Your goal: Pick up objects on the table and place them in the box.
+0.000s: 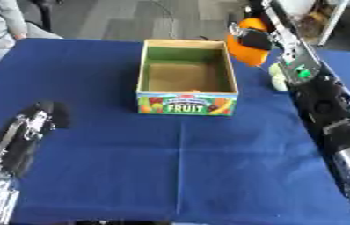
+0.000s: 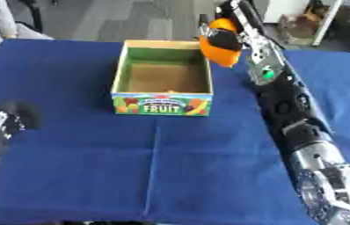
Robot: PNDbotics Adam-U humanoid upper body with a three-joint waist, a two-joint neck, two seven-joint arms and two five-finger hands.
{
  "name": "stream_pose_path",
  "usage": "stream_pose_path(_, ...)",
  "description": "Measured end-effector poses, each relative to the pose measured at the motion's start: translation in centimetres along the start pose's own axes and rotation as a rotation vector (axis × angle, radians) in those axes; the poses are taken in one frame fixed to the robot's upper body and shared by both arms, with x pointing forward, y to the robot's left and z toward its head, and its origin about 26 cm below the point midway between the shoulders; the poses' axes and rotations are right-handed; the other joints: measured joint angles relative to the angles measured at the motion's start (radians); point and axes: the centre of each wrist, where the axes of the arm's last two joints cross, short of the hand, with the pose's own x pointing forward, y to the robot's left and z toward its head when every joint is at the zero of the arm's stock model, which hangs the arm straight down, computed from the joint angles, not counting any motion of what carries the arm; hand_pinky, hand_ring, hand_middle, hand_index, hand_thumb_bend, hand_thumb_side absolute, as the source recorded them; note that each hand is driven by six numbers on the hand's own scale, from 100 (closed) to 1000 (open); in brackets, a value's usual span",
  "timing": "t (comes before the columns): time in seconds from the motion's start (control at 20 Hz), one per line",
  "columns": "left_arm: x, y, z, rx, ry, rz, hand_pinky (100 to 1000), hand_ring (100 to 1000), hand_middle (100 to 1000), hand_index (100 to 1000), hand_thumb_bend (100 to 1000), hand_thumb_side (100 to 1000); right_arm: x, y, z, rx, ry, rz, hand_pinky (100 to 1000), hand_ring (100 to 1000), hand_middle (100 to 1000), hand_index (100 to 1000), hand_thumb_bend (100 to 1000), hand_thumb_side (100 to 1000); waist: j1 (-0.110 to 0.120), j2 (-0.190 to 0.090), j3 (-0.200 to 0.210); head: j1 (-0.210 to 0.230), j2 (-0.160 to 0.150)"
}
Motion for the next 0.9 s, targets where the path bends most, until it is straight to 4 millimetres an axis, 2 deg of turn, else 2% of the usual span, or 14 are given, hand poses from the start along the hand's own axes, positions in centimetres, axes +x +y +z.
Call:
stream_pose_path(0.05,0.1,-0.1,-0.1,-0.006,-0.004,0.002,685,669,615,697,100,730,0.2,0.4,-0.1,0.005,-0.005,-0.006,283,100,100,147,100,254,0.000,0.001,0.009,-0.006,0.000)
stream_pose_path(0.15,0.2,-0.2,-0.3,-0.016,-0.010,0.004,686,669,615,697,100,730,0.5,1.0,-0.2,0.019,-0.015,-0.011,361,100,100,178,100,231,0.000,0.001,0.027,-0.020,0.000)
stream_pose_path(0.2,0.2,-0.2,-0.4,-0.020,-0.011,0.006,686,669,615,697,100,730,0.5,1.4,-0.2,0.031,-0.019,-0.014,424,100,100,211,100,218,0.000,0.002,0.035,-0.026,0.000)
stream_pose_path(0.25,0.2,-0.3,-0.4,-0.024,-0.011,0.009,686,669,615,697,100,730,0.5,1.8,-0.1,0.051,-0.027,-0.017,437,100,100,223,100,215,0.000,0.003,0.040,-0.031,0.000)
stream_pose_path(0.3,0.2,-0.3,-0.4,-0.025,-0.012,0.011,686,669,615,697,100,731,0.5,2.3,0.1,0.079,-0.038,-0.016,491,100,131,276,100,207,0.000,0.004,0.043,-0.036,0.000)
stream_pose_path(0.35,0.3,-0.3,-0.5,-0.027,-0.014,0.011,686,669,615,697,100,732,0.5,2.7,0.2,0.110,-0.053,-0.017,527,142,175,316,100,204,0.000,0.006,0.047,-0.039,0.000)
stream_pose_path(0.45,0.3,-0.3,-0.5,-0.030,-0.015,0.012,687,669,615,697,100,732,0.5,3.4,0.4,0.178,-0.092,-0.014,634,330,367,520,100,199,0.001,0.007,0.049,-0.045,0.000)
stream_pose_path(0.5,0.3,-0.3,-0.5,-0.031,-0.016,0.012,687,670,615,697,100,732,0.5,3.6,0.5,0.214,-0.113,-0.008,681,454,471,615,100,198,0.001,0.007,0.049,-0.047,0.000)
stream_pose_path(0.55,0.3,-0.3,-0.6,-0.032,-0.017,0.012,687,670,615,697,100,733,0.4,3.8,0.6,0.251,-0.133,0.003,696,488,501,646,100,190,0.001,0.008,0.049,-0.049,0.000)
stream_pose_path(0.6,0.3,-0.3,-0.6,-0.032,-0.018,0.012,687,670,615,697,100,734,0.4,3.9,0.7,0.285,-0.152,0.016,741,595,597,735,100,162,0.001,0.008,0.049,-0.051,0.000)
stream_pose_path(0.7,0.3,-0.3,-0.6,-0.033,-0.018,0.012,687,670,615,697,100,735,0.2,4.0,0.9,0.341,-0.184,0.039,789,703,695,800,100,140,0.001,0.009,0.049,-0.053,0.000)
stream_pose_path(0.9,0.3,-0.4,-0.6,-0.035,-0.018,0.012,688,670,615,697,100,735,0.1,4.1,1.1,0.371,-0.200,0.069,824,764,763,821,100,125,0.002,0.012,0.048,-0.053,0.000)
